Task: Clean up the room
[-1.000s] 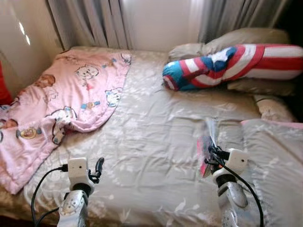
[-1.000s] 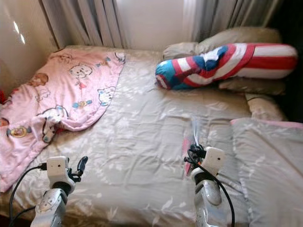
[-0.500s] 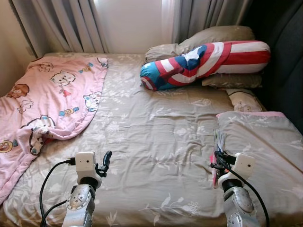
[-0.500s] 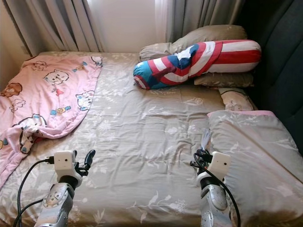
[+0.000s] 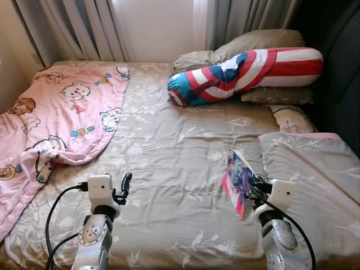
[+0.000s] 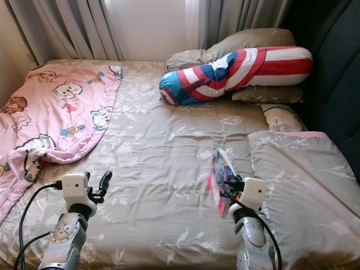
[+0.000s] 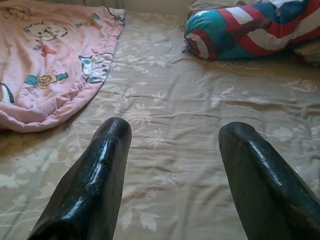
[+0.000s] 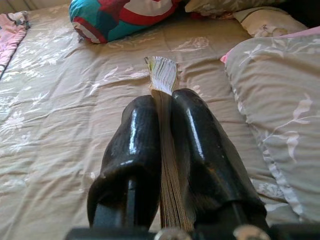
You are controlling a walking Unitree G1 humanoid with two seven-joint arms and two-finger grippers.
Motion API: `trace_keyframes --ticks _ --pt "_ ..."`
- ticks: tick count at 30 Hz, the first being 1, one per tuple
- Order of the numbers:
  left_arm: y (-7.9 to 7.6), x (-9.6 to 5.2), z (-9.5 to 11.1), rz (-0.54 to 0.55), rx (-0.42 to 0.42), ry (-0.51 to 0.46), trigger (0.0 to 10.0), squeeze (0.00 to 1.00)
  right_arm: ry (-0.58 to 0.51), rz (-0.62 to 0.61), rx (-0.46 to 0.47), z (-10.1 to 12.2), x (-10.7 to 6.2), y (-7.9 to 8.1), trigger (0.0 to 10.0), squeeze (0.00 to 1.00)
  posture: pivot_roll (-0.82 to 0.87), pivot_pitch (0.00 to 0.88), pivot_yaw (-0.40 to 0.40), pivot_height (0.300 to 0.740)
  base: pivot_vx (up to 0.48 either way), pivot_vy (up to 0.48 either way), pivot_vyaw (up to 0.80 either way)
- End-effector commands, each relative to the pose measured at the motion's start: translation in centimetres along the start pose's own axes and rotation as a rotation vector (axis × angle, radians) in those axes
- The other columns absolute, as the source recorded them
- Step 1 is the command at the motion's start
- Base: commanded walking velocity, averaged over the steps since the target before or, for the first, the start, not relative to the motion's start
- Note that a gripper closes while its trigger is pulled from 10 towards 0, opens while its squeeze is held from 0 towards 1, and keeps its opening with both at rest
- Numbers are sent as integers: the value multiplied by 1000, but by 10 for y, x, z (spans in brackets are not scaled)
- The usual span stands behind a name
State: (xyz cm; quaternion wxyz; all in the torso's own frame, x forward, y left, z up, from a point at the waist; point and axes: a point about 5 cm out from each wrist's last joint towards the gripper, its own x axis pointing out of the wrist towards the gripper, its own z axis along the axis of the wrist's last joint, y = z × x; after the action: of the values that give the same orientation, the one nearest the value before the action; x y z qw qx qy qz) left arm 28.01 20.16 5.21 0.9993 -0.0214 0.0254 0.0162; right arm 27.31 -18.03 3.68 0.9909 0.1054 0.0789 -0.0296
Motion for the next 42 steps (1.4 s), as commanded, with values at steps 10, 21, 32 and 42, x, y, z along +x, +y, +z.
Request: trace_keyframes --ticks 10,21,32,42 --pt "2 0 5 -2 -6 -11 10000 0 -66 -3 -20 10 2 0 10000 0 -36 40 -12 702 0 0 0" --pt "1 1 7 -4 -17 -14 10000 0 -51 -17 -41 8 4 0 10000 0 -30 50 -16 668 0 0 0" --pt "2 0 7 -2 -18 -10 10000 0 -38 -9 -38 6 3 1 10000 0 -28 64 -12 668 0 0 0" --pt "2 1 8 -11 -18 -4 10000 0 -51 -5 -20 5 3 3 10000 0 -24 69 -8 663 0 0 0"
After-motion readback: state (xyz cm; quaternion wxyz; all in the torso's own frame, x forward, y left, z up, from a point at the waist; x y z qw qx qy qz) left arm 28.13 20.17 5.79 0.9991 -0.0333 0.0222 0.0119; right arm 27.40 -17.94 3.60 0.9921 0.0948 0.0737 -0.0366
